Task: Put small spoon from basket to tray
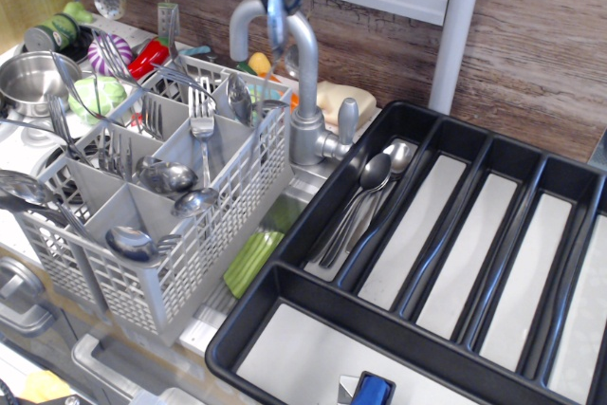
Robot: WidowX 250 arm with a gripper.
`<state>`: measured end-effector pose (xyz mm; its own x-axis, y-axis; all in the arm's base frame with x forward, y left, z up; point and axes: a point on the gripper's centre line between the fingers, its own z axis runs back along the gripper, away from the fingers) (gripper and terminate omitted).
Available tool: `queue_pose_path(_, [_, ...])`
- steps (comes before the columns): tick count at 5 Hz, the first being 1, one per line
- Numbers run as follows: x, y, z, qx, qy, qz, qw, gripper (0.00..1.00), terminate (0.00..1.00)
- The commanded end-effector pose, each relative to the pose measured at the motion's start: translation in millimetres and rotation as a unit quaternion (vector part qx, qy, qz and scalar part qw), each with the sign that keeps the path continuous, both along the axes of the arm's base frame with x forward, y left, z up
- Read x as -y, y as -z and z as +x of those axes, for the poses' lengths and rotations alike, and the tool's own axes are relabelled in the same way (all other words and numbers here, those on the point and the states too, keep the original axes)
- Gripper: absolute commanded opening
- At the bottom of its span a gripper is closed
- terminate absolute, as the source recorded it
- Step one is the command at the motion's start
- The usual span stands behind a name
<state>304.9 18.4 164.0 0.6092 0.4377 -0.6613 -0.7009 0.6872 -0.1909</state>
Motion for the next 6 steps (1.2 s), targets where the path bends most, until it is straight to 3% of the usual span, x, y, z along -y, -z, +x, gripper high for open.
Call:
queue_pose_path(1, [29,7,8,0.029,-0.072,-0.063,0.9950,0.00,0.00])
queue_pose_path(2, [34,28,7,0.041,-0.106,-0.078,0.9905,0.00,0.00])
queue_pose_path(3, [31,50,9,0.060,-0.099,-0.067,0.9910,0.00,0.00])
queue_pose_path(5, [10,74,23,0.072,-0.031,-0.074,0.9941,0.00,0.00])
queue_pose_path(6, [-1,93,28,0.073,-0.029,-0.074,0.9942,0.00,0.00])
